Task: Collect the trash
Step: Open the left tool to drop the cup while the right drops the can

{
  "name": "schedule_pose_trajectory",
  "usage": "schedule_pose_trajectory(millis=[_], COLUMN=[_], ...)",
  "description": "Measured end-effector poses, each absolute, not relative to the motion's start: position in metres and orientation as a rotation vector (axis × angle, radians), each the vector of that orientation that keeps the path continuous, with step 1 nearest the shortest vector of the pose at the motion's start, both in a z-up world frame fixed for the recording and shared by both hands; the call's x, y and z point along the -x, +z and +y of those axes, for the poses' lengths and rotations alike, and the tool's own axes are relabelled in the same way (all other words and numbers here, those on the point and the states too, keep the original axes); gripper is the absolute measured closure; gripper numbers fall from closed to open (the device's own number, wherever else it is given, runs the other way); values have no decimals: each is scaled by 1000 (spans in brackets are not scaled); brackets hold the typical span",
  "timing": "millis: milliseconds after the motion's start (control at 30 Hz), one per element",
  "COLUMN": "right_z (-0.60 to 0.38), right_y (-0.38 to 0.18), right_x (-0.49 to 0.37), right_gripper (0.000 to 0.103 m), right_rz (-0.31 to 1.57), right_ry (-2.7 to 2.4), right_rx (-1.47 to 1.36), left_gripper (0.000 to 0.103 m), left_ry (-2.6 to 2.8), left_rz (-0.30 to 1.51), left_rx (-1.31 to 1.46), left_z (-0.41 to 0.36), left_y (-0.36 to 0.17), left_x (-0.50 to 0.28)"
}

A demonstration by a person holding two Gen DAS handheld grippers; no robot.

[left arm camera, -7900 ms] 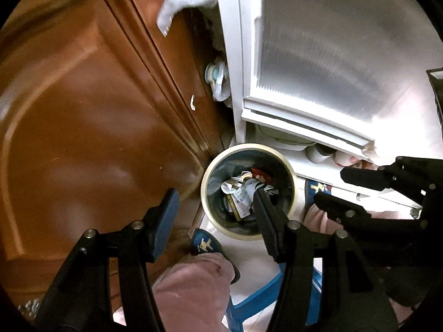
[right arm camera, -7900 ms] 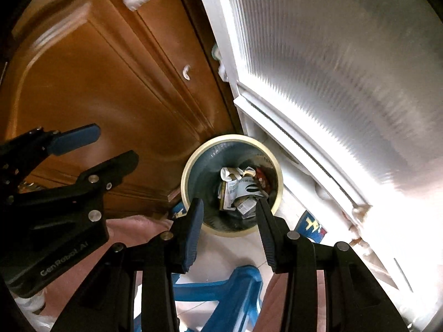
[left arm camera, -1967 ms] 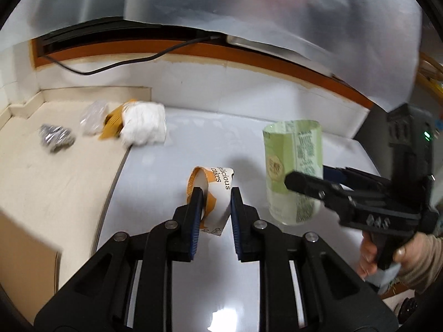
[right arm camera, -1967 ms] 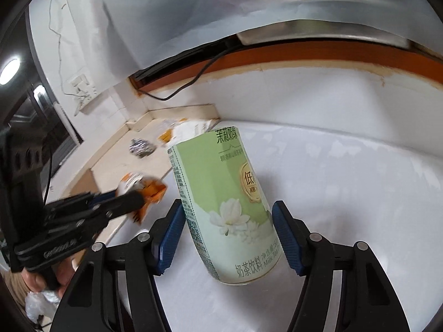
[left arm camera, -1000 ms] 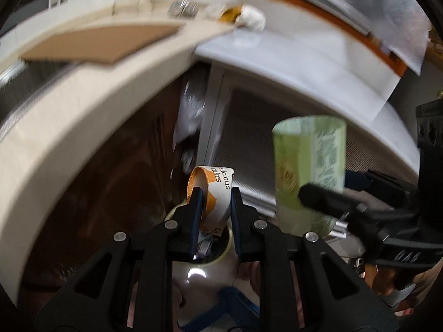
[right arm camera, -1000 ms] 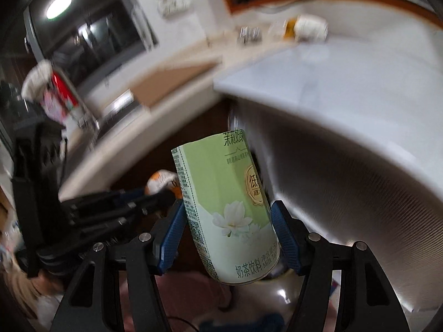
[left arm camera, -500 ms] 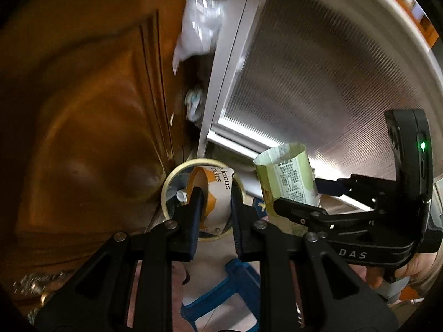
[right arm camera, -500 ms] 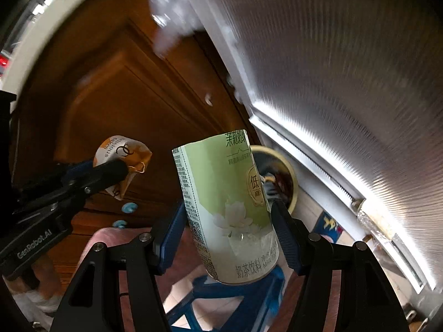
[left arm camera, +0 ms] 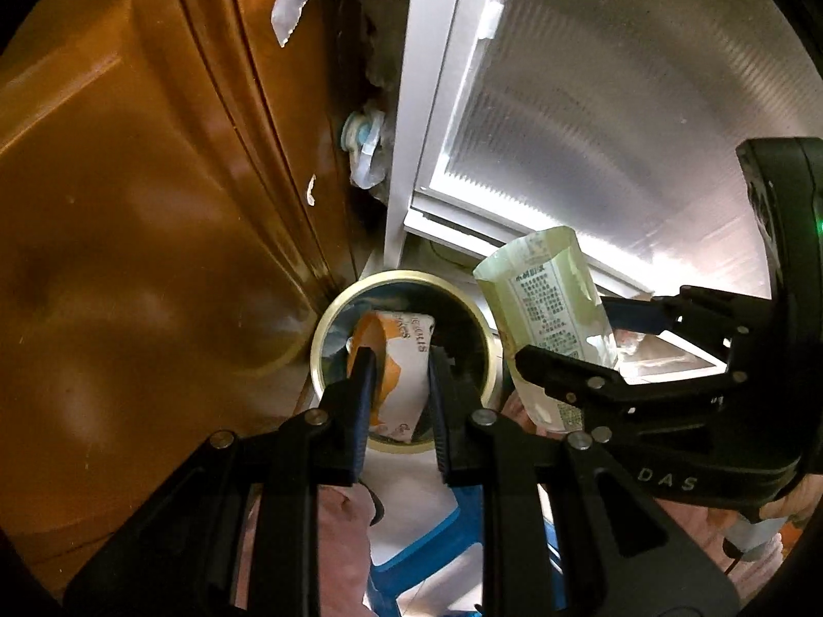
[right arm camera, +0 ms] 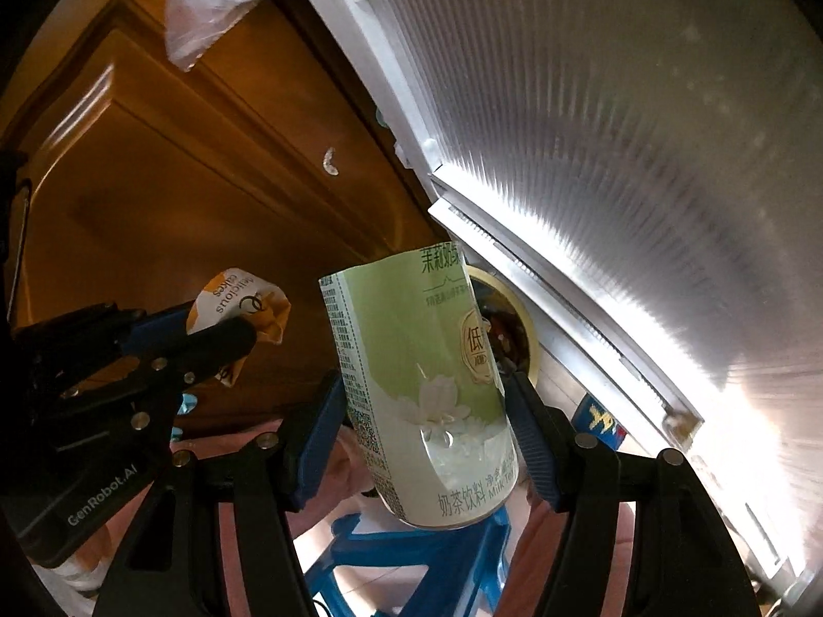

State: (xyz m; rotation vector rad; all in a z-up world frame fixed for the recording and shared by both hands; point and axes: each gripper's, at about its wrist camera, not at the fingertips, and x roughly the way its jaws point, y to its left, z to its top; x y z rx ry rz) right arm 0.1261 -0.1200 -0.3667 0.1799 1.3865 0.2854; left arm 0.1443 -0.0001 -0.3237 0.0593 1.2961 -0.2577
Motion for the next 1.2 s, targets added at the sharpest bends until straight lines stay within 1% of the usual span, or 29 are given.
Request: schedule_pose_trajectory(millis=[100, 167, 200, 267, 367, 467, 800, 1000, 1200], right_z=[-121, -124, -126, -129, -133, -135, -132, -132, -129], right_y=[-372, -375, -376, -379, -383, -383, -362, -345, -334], right_x=[-132, -132, -133, -133, -135, -133, -118, -102, -83], right_gripper=[37, 37, 36, 36, 35, 35, 35, 35, 35], right_rz=[1380, 1380, 1383, 1388, 1391, 1386, 1344, 1325, 1327], right_ry=[284, 277, 271, 267, 265, 265, 252, 240, 222], right_rx=[-181, -178, -180, -198, -215, -211, -160, -151, -135], left_gripper=[82, 66, 62, 49, 41, 39, 39, 39, 39], left_ry=[-246, -238, -236, -236, -232, -229, -234, -236, -228], left_rz=[1307, 1314, 1313, 1313, 1309, 1317, 1286, 1264, 1282], left_rx=[-65, -72, -73, -75, -88, -88, -91, -96, -97], left_z=[1, 2, 3, 5, 5, 5, -1, -4, 0], left_y=[-330, -332, -331, -332, -331, -331, -315, -297, -287], left_x=[-151, -153, -153, -154, -153, -153, -145, -130, -110])
